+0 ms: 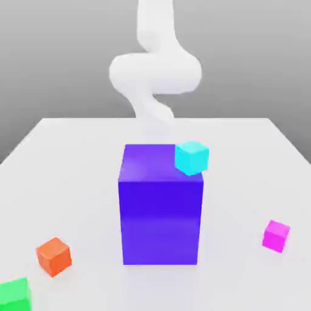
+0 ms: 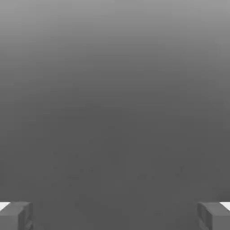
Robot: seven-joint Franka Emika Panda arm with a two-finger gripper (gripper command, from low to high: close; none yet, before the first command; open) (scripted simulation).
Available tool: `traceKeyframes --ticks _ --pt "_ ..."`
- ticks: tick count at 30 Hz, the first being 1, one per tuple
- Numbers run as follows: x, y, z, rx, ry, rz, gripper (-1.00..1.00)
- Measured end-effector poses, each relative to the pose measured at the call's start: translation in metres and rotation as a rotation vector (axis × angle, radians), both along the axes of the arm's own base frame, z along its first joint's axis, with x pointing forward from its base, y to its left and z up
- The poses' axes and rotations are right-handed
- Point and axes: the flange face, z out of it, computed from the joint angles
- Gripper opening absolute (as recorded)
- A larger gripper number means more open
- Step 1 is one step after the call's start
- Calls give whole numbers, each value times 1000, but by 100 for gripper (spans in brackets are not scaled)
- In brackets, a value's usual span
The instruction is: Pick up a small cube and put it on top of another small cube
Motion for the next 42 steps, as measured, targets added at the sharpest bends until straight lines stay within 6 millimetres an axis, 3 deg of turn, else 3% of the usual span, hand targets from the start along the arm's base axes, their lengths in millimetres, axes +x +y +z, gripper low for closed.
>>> traceKeyframes --ticks 5,8,11,16,20,23,26,28,29,36,42 --pt "46 67 -100 -63 151 175 0" --pt "56 108 -162 -105 236 281 0" --pt "53 148 -225 -149 320 388 0" --pt "25 206 -329 -227 455 569 0" --pt "-24 248 -408 -301 559 737 0" --pt "-58 258 -462 -345 634 824 0" --pt "-66 261 -500 -354 653 844 0" --pt "-67 261 -522 -355 655 847 0" --pt "-68 260 -533 -356 655 847 -100" --pt "-68 260 -536 -357 655 847 -100" --pt "-64 261 -477 -349 649 840 -100"
